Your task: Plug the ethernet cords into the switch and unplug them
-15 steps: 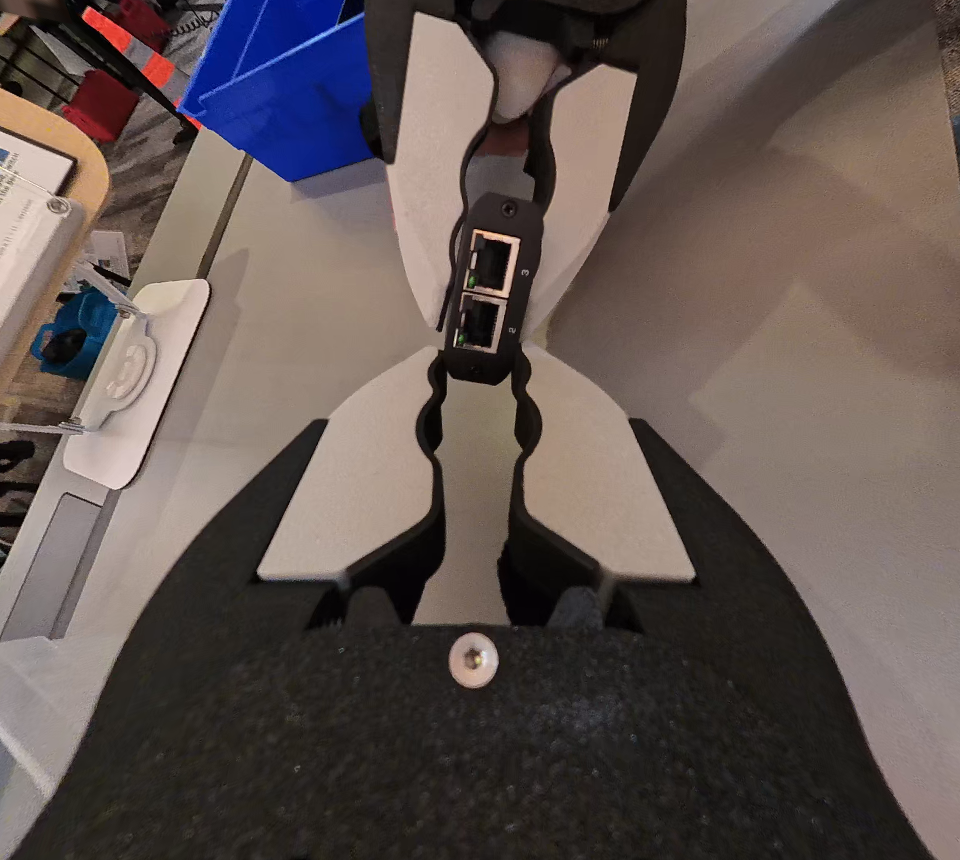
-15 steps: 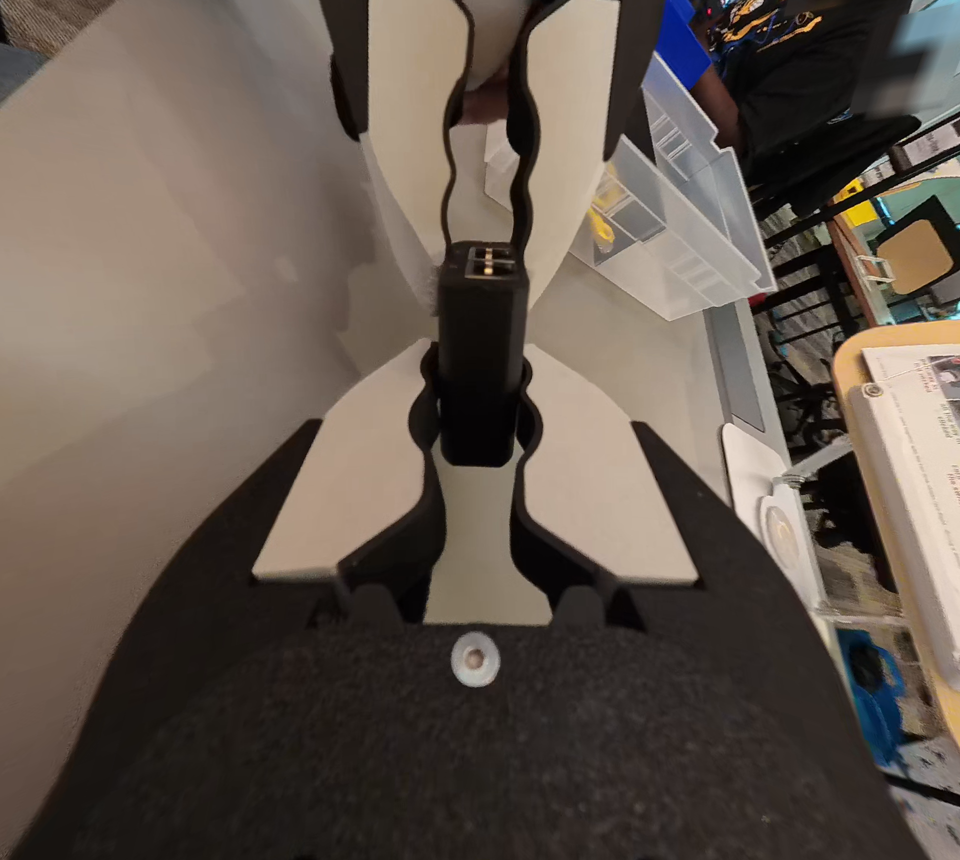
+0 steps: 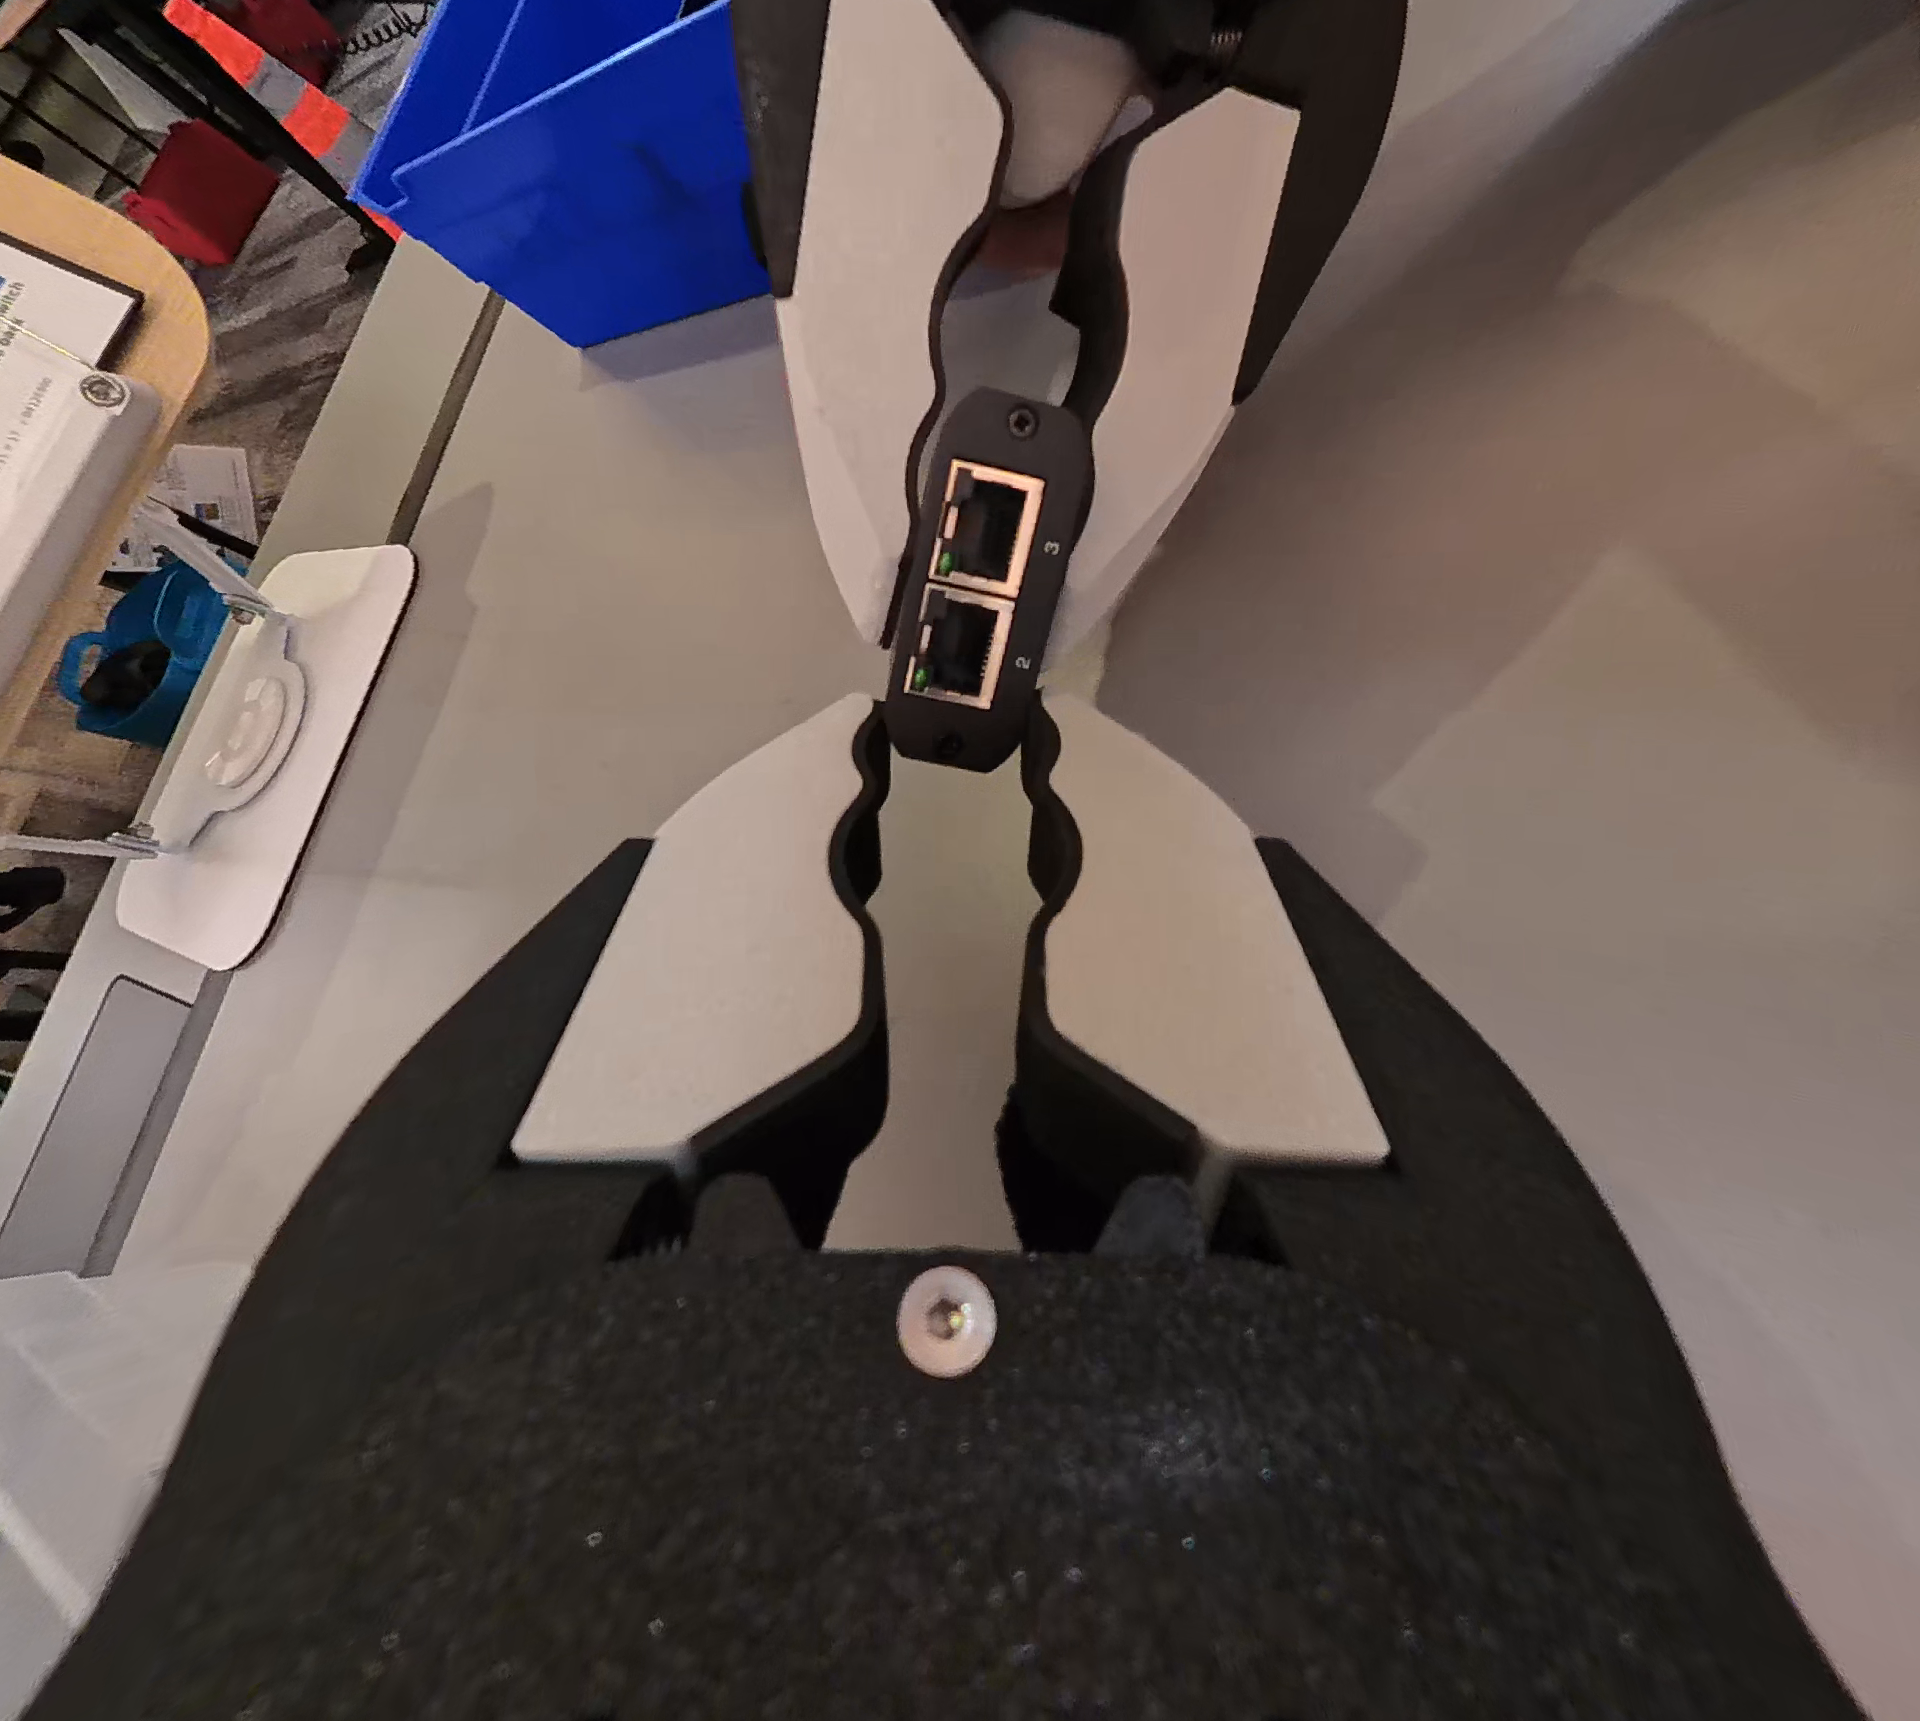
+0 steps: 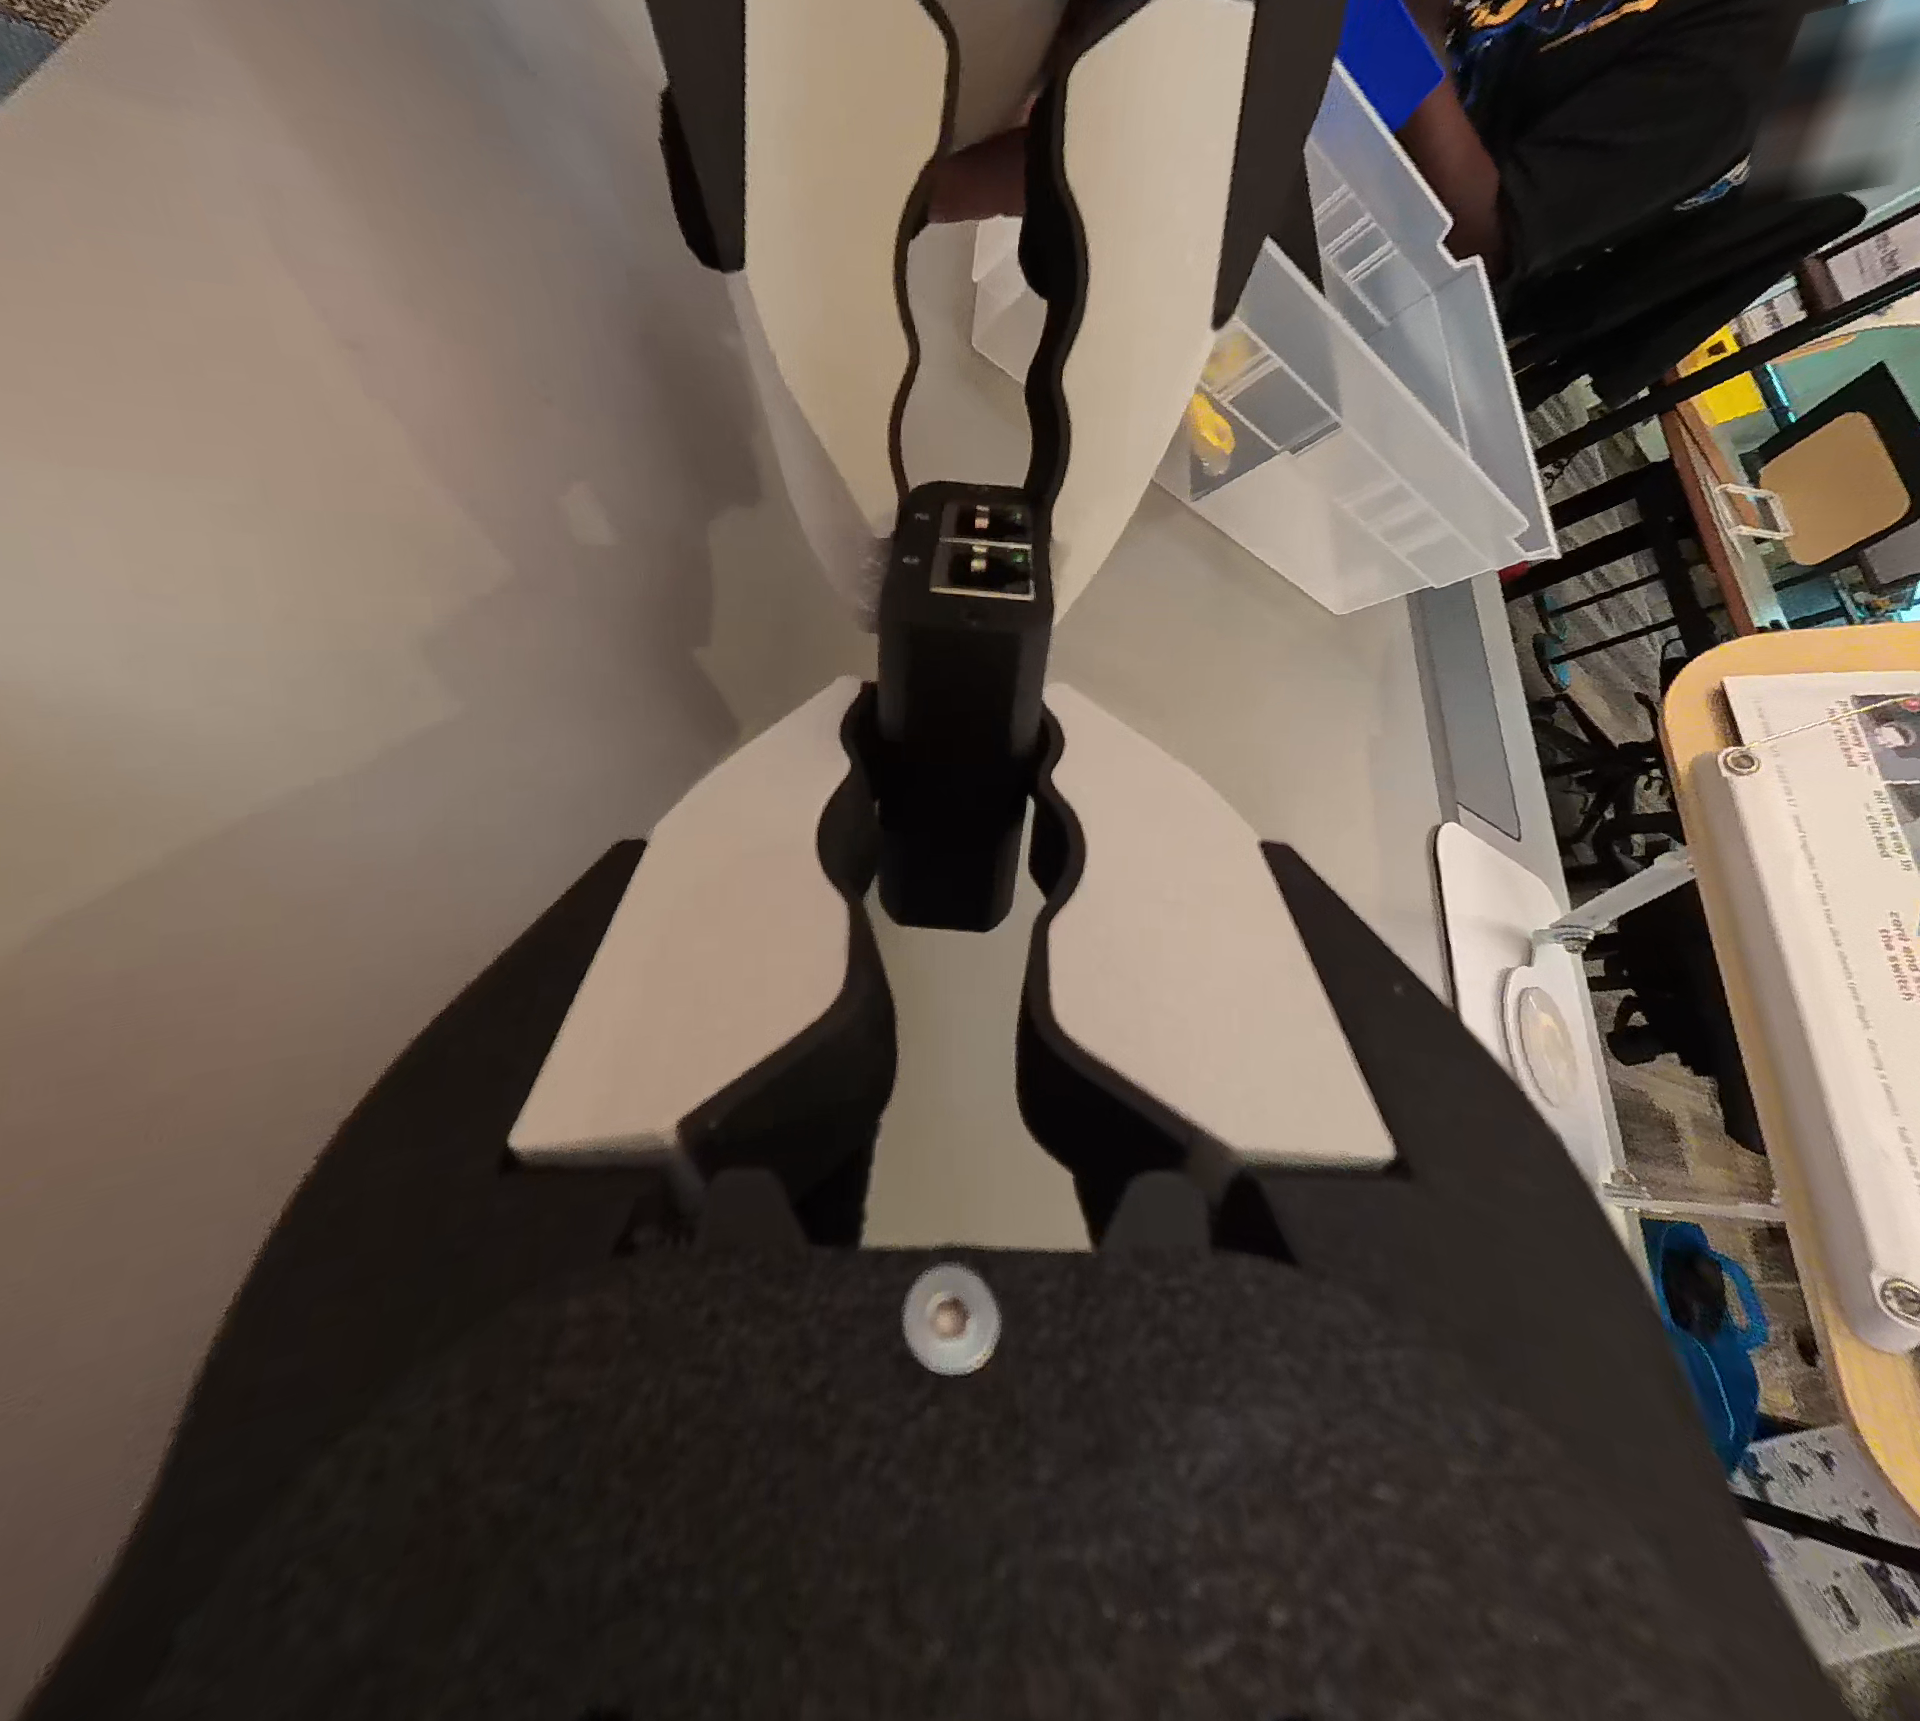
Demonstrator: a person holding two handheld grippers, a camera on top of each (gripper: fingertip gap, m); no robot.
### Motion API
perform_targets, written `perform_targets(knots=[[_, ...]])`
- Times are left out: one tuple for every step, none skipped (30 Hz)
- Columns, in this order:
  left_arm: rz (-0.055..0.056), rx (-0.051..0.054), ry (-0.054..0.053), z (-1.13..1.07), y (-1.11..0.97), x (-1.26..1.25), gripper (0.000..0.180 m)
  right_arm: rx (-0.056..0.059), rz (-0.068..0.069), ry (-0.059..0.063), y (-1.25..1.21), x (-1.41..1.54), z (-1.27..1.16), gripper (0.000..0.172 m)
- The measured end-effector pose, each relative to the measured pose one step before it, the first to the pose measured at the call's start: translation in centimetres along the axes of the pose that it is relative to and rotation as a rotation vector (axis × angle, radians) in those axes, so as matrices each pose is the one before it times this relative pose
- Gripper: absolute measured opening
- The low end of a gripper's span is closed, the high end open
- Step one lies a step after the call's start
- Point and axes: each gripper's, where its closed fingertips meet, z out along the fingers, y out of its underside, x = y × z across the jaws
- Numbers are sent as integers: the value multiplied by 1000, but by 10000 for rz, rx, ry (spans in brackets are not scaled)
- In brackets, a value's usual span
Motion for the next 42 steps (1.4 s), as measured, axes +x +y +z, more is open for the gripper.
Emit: perform_targets(knots=[[-57,23,23,-10,31,-22,24,-62,-62,54,18,44,14,24],[-50,14,15,-30,14,-19,24,-54,-21,16,11,-18,34,24],[-58,43,-24,-64,-37,-44,24,-20,-12,61,-22,52,26,24],[-106,39,10,-90,-63,-51,24,32,-30,113,-70,81,30,24],[-134,40,-4,-88,-58,-91,24,45,16,111,-84,88,27,24],[-122,42,-32,-63,-47,-123,24,36,1,148,-60,150,52,24],[-98,38,-66,12,-8,-100,24,9,-41,135,-12,136,42,24],[-24,-47,-66,113,104,12,24,-52,-10,47,87,59,36,24],[53,-128,-96,153,186,31,24,-129,-45,-33,210,-85,81,24],[57,-85,-119,129,125,0,24,-147,-116,66,227,-40,79,24],[16,-30,-22,78,69,45,24,-92,-77,108,146,-4,51,24],[-61,49,80,-5,-10,53,24,0,109,-28,17,-106,12,24],[-94,138,81,-51,-124,-12,24,79,121,-19,-94,-29,-61,24],[-69,126,53,-51,-142,-47,24,54,108,7,-131,72,-102,24],[-29,58,35,-45,-119,-45,24,26,88,-21,-94,80,-82,24],[-10,34,10,-40,-113,-43,24,33,28,-24,-70,57,-78,24],[-21,45,18,-59,-122,-2,24,61,33,-1,-99,62,-78,24],[-52,27,56,-35,-63,28,24,78,83,-59,-96,-18,-60,24],[-70,16,81,-32,-3,66,24,52,78,-72,-59,-73,-28,24],[-32,29,66,-27,23,71,25,19,45,-44,-38,-71,-8,24],[19,27,52,-21,40,88,24,2,8,-72,-32,-95,5,24],[16,28,20,-31,23,41,24,-1,-23,-40,-30,-68,2,24],[13,34,6,-41,-34,43,24,11,-17,-23,-50,-23,-16,24],[28,37,29,-64,-85,86,24,80,67,-68,-106,-49,-51,24],[45,60,0,-105,-169,69,24,137,157,-92,-156,-89,-67,24],[113,110,-68,-140,-258,21,24,154,159,-7,-210,7,-74,24],[163,99,-62,-119,-232,28,24,168,145,16,-235,44,-89,24],[101,3,-18,-62,-96,43,24,158,30,-26,-190,-38,-88,24],[29,-21,-25,-20,-69,17,24,104,-109,17,-83,-38,-63,24],[34,-7,-10,1,-44,60,24,40,-114,72,-23,-12,-42,24],[21,-46,52,24,57,140,24,35,-59,6,11,-88,-28,24],[8,-57,27,36,79,103,24,34,10,-65,73,-174,18,24],[26,-43,-24,77,79,74,24,6,58,-69,125,-129,43,24],[64,-46,-55,106,67,47,24,-59,40,-61,176,-94,24,24],[105,-57,-65,88,52,17,24,-82,-20,-20,176,-58,25,24],[69,-43,-38,52,-9,15,24,-66,-16,-50,126,-60,44,24],[35,0,-55,20,-65,-53,24,-43,6,-18,81,-4,31,24],[22,31,-23,-22,-97,-36,24,1,-4,34,-10,59,-16,24],[-13,40,-2,-26,-101,-30,24,40,-2,12,-50,40,-40,24],[-34,82,3,-26,-145,-18,24,31,-4,19,-44,51,-38,24],[-54,81,18,-27,-150,2,24,-9,-19,26,21,47,-24,25],[-47,43,-1,3,-92,-36,24,-6,-34,35,30,44,-4,25]])
